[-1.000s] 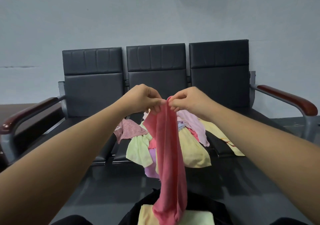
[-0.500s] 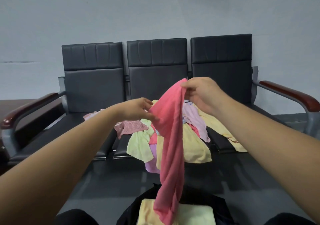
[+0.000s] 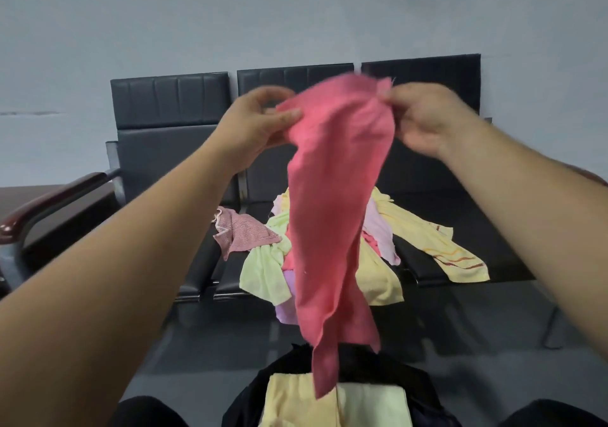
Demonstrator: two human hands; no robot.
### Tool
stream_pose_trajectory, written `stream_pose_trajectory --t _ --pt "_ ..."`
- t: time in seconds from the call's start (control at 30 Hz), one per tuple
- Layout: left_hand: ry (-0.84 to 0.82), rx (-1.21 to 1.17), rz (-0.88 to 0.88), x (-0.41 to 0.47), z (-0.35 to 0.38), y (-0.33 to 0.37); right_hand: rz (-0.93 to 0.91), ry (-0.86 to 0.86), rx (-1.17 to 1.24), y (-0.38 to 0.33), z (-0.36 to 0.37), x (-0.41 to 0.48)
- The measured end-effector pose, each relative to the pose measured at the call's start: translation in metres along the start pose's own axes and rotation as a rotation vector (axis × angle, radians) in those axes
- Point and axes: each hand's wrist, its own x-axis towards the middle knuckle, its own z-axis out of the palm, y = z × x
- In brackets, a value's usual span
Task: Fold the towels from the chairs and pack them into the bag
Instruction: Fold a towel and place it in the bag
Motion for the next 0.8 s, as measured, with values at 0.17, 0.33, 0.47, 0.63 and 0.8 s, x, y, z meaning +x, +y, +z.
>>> stream_pose_trajectory --t 0.17,0.33,0.47,0.63,0.8 --pt "-0.024 0.342 -0.144 -0.008 -0.007 -0.029 -0.036 0.088 -0.615 0.039 -0.029 -0.007" --pt "0.026 0.259 -0.108 -0.012 0.003 -0.038 -0.090 0.068 -0.746 0.040 -0.029 -0.006" --pt "-0.008 0.166 -0.089 -0.012 0.014 -0.032 -0.064 -0.044 -0.572 0.039 -0.020 -0.012" --pt "-0.013 0.223 -0.076 -0.009 0.033 -0.032 0.173 -0.366 -0.329 0.067 0.007 -0.025" --pt "0.036 -0.035 -0.148 -0.015 0.031 -0.063 0.160 -0.237 -0.231 0.084 0.015 -0.021"
